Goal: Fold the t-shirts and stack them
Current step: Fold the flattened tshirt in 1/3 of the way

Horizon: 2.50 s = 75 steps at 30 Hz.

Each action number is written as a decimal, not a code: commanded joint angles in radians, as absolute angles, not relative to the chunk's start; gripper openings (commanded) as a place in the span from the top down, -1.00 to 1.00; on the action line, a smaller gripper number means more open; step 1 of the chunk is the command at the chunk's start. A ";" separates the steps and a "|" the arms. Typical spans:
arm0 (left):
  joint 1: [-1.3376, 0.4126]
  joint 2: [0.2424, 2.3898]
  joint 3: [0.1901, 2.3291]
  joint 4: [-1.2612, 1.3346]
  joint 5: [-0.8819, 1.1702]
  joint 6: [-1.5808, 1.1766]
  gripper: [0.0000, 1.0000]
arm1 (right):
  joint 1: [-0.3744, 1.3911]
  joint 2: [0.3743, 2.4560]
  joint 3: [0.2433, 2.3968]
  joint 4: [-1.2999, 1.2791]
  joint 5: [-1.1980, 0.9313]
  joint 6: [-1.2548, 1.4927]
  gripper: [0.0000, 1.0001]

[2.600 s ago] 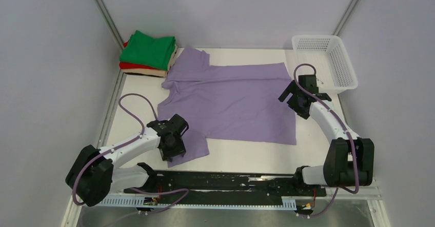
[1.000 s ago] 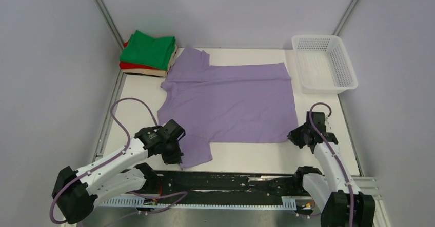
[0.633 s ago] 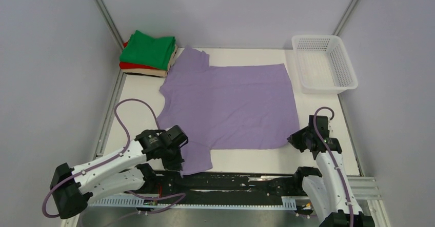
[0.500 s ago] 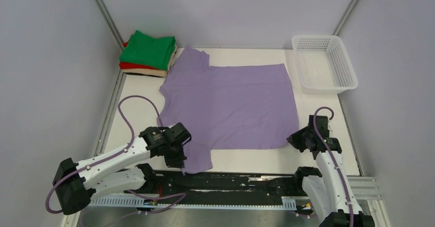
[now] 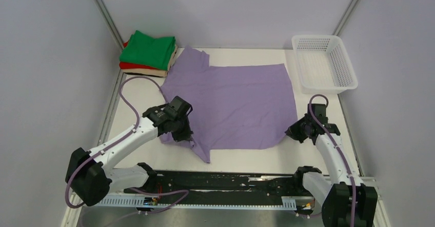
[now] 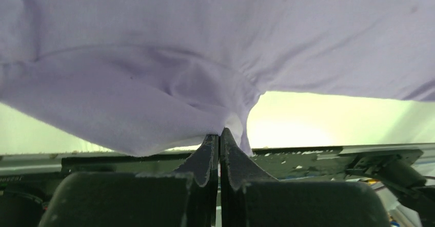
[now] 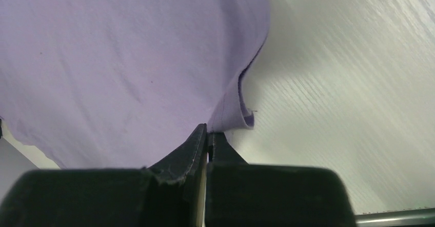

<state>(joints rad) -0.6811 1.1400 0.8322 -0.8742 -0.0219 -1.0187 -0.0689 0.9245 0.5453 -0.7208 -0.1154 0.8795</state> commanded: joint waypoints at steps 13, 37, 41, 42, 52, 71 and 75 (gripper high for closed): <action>-0.374 1.474 1.155 -0.746 0.229 -0.757 1.00 | -0.069 1.248 0.862 -0.616 -0.109 0.772 1.00; -0.145 1.608 1.336 -0.595 0.214 -0.699 1.00 | -0.083 1.441 1.013 -0.484 -0.038 0.727 1.00; -0.130 1.700 1.393 -0.554 0.233 -0.684 1.00 | -0.083 1.452 0.991 -0.385 -0.041 0.717 0.96; -0.128 1.717 1.404 -0.541 0.234 -0.683 1.00 | -0.084 1.466 0.998 -0.378 -0.040 0.713 0.94; -0.068 2.013 1.687 -0.488 0.210 -0.690 -0.26 | -0.084 1.586 1.081 -0.357 -0.048 0.720 0.41; -0.183 1.797 1.189 -0.274 0.347 -0.716 -1.00 | 0.176 1.600 0.997 -0.245 -0.127 0.585 -1.00; -0.193 1.872 1.156 -0.235 0.358 -0.750 -1.00 | 0.176 1.714 1.021 -0.254 -0.127 0.598 -1.00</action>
